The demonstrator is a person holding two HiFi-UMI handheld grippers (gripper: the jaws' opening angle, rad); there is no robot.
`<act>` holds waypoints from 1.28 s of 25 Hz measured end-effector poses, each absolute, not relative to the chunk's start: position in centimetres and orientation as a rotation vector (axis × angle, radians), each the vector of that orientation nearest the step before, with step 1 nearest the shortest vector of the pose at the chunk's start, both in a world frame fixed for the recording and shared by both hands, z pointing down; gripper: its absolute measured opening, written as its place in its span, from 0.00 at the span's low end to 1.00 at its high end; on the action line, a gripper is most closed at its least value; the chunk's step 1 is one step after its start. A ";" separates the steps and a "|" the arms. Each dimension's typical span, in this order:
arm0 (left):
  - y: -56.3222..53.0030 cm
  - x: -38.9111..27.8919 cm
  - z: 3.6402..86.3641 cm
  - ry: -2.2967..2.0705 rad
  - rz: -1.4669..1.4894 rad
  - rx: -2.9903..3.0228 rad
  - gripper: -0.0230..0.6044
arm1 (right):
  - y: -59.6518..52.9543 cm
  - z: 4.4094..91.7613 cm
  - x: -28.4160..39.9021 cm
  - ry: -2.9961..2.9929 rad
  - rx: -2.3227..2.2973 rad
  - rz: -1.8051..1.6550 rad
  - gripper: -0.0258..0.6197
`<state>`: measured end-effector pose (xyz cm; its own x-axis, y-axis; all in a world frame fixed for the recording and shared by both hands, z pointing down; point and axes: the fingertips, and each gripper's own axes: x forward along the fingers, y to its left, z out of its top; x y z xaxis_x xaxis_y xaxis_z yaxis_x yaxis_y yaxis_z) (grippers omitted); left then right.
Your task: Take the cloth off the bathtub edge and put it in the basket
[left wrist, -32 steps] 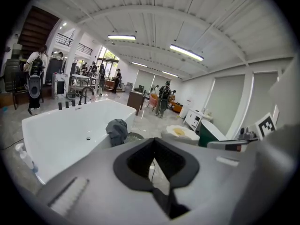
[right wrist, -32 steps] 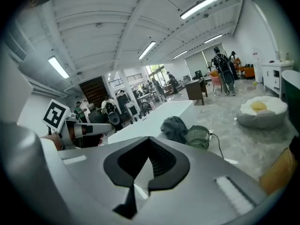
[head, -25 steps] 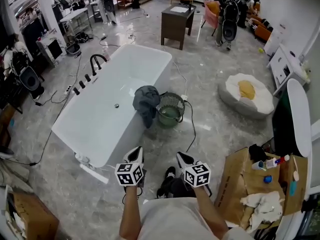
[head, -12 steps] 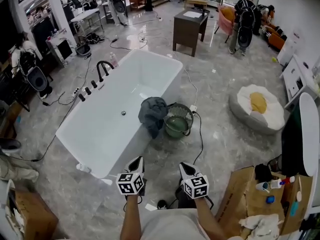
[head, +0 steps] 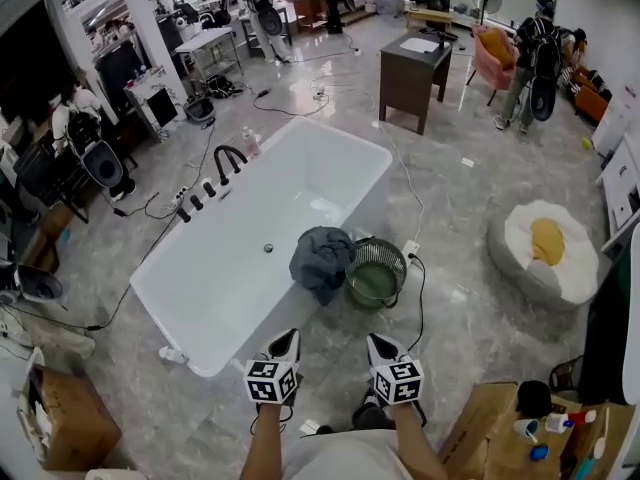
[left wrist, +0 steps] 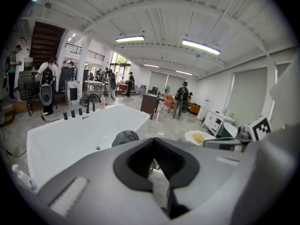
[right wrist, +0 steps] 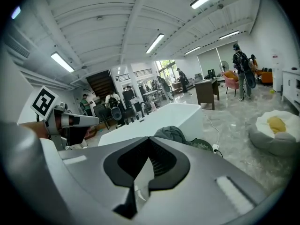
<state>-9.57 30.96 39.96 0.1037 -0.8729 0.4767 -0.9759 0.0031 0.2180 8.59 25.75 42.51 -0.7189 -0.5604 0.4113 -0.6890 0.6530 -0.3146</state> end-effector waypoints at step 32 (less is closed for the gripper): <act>11.3 -11.0 43.6 -1.663 0.212 1.921 0.13 | 6.0 44.5 2.9 -2.559 0.793 0.594 0.04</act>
